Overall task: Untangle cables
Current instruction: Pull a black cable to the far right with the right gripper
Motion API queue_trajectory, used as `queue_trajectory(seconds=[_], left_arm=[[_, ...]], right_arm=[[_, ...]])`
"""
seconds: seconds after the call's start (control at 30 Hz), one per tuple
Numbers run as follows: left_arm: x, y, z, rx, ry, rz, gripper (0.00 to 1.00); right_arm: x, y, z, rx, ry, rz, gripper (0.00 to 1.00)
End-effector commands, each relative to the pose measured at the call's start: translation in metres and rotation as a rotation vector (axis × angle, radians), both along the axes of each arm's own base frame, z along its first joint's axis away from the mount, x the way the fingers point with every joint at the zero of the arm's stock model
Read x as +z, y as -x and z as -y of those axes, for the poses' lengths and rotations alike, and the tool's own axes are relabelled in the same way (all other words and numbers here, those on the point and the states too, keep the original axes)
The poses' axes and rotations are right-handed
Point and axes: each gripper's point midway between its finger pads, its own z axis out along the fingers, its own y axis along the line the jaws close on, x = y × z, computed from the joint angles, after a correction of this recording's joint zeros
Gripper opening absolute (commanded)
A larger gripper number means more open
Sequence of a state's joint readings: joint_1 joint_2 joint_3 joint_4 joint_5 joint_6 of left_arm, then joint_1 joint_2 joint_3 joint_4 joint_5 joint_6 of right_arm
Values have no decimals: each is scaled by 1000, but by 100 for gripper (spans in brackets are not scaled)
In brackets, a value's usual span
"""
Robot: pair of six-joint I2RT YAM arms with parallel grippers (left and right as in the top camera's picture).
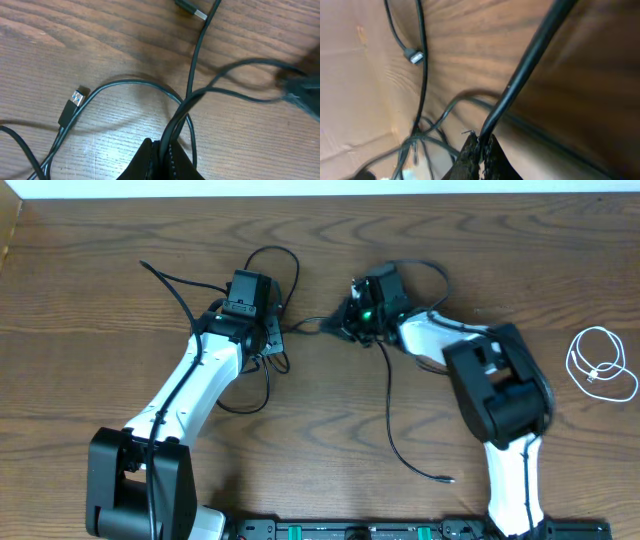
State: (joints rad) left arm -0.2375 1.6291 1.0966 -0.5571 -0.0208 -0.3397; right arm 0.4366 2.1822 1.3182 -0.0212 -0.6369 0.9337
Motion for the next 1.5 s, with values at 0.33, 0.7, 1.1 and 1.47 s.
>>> queue_trajectory(seconds=[0.33,0.7,1.1,1.47], left_arm=[[-2,-2,-3,3,-8,-2,8],[-2,-2,-4,7,-14,0,8],[-6,14,-83,469,-59,-51,8],[-47,78,-176,1132,79,-165,8]], right_arm=[[38,27,176,-50,818,91,1],[31,63,299,-184,1084,-181,1],[29,82,368,-339,1042,-350,1],[29,86,386,-388,1027,-382,1]])
